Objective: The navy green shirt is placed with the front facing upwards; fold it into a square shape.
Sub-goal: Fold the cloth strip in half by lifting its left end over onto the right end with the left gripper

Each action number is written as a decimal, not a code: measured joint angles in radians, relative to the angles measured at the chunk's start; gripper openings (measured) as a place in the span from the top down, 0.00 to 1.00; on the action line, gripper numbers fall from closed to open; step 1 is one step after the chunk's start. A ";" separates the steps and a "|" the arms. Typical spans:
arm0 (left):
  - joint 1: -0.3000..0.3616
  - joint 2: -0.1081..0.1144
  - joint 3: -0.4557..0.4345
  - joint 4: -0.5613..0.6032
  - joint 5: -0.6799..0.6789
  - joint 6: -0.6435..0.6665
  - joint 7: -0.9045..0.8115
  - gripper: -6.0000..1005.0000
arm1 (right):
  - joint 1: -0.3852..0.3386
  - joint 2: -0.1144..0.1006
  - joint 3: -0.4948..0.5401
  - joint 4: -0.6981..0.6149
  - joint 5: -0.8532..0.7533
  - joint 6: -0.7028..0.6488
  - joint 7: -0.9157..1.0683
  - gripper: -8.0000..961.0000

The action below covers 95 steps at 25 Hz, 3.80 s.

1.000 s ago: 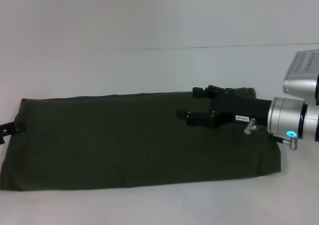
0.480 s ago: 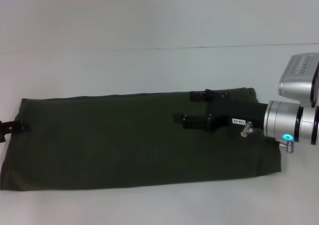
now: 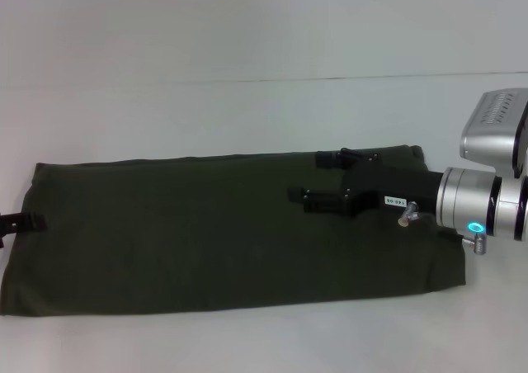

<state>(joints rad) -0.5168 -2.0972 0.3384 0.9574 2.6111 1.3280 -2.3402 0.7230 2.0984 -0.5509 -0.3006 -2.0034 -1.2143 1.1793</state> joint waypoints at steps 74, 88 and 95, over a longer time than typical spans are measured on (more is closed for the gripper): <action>-0.058 0.012 0.047 -0.052 -0.007 0.086 -0.003 0.91 | 0.028 0.003 -0.019 0.024 0.002 0.015 -0.010 0.05; -0.054 0.032 0.038 0.055 -0.013 0.161 0.009 0.92 | 0.134 0.012 -0.033 0.211 -0.001 0.132 -0.115 0.05; -0.049 0.039 0.031 0.061 -0.008 0.156 0.023 0.92 | 0.151 0.012 -0.027 0.220 0.000 0.140 -0.116 0.05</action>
<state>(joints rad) -0.5660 -2.0584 0.3699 1.0183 2.6030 1.4842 -2.3174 0.8745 2.1109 -0.5780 -0.0803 -2.0033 -1.0744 1.0632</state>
